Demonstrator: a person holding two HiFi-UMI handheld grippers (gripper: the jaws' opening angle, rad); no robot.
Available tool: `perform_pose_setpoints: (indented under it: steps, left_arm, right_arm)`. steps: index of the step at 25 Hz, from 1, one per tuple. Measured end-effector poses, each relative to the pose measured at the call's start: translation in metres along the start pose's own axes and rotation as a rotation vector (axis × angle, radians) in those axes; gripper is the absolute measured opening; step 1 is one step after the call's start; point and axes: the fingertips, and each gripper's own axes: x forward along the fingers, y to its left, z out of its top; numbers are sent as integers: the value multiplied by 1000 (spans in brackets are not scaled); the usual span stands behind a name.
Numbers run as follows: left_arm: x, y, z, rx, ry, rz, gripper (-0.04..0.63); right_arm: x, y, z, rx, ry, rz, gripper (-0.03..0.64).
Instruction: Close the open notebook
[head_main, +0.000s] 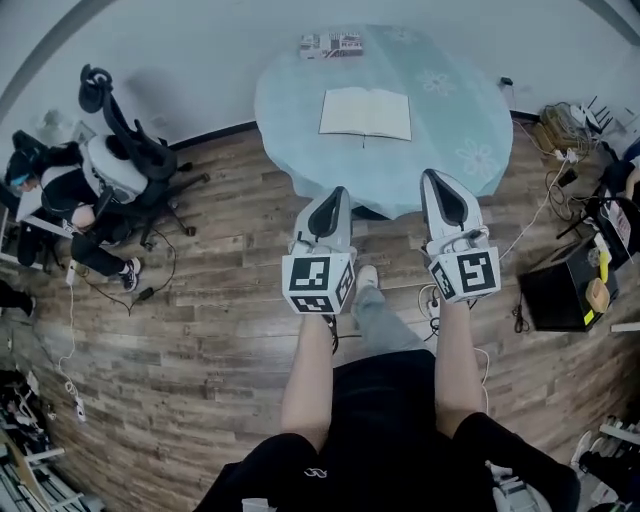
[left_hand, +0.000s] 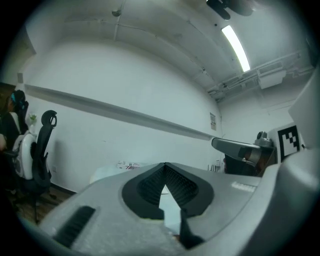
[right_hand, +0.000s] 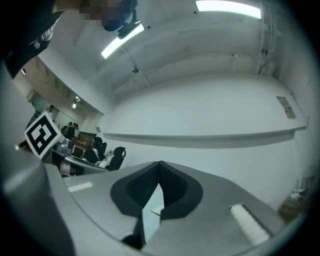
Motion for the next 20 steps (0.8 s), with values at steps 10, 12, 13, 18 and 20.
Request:
perform_pose_setpoints:
  steps: [10,12,13,18,20]
  left_arm:
    - [165,91,-37,-6,124,71,3]
    - [193,107,-37,-18,132,88,3]
    - [206,114,-36,-23,134,95,3]
    - [246,137,-25,-23,154,110,3]
    - [252,150,-19,-31,151,131,3]
  right_arm:
    - [159,-81,-120,182,119,42,11]
    - [186,-99,-133,189,136,42,11]
    - [198,-109,-137,190,142,41,11]
    - [243,-146,-145,181,185,23,11]
    - [261,-146,-150,168,211,42,11]
